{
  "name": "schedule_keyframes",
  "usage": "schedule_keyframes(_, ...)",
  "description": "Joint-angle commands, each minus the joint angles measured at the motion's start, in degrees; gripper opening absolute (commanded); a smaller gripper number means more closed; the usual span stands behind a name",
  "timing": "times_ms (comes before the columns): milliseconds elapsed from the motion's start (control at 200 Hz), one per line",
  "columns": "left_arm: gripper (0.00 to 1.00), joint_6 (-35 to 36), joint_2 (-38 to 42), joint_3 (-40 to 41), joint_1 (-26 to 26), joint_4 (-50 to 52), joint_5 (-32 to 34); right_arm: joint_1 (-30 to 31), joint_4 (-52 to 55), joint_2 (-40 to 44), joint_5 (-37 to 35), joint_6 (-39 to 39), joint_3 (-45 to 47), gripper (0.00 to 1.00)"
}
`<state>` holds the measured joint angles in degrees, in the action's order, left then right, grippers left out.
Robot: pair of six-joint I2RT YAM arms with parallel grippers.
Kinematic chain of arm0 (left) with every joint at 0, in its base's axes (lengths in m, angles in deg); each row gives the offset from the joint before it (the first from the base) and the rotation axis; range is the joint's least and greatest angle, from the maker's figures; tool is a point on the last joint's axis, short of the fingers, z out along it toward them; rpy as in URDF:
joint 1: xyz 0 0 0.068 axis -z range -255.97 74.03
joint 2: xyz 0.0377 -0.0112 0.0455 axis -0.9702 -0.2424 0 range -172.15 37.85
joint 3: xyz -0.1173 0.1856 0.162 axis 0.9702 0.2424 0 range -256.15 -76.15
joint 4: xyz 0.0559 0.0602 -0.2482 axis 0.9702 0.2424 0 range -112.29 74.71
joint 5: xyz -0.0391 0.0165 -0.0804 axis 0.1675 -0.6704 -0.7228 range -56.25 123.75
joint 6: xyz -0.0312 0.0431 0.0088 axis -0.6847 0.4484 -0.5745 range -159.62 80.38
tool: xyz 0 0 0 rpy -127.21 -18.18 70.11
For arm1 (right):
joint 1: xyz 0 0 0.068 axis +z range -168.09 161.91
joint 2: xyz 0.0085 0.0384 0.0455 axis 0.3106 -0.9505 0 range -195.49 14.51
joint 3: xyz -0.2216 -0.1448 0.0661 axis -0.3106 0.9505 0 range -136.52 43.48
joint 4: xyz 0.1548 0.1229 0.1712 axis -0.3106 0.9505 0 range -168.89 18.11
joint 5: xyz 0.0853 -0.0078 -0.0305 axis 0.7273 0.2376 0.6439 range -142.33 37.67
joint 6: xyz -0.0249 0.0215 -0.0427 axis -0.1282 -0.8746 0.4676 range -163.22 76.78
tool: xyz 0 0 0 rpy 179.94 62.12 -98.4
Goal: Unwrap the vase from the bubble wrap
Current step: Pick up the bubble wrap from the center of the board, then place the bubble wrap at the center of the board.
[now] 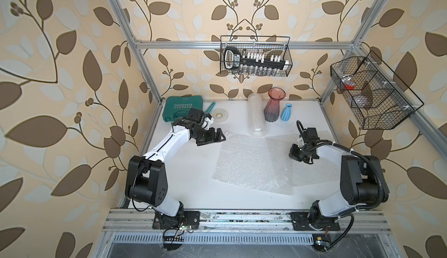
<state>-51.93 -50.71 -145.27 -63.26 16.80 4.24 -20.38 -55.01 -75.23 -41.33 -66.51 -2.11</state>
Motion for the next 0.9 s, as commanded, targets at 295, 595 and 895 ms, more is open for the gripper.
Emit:
schedule_keyframes(295,0.99,0.9,2.1,-1.3,0.0,0.9,-0.2,-0.1,10.9,9.8,-5.8,2.7,-4.8,0.0)
schedule_keyframes(595,0.99,1.1,2.1,-1.4,-0.1,1.1,-0.5,-0.5,21.8,15.5,-20.5,3.2,-14.0,0.0)
schedule_keyframes(895,0.99,1.0,2.0,-1.4,-0.1,1.2,-1.2,-9.4,17.2,11.8,-35.2,4.3,-18.2,0.0)
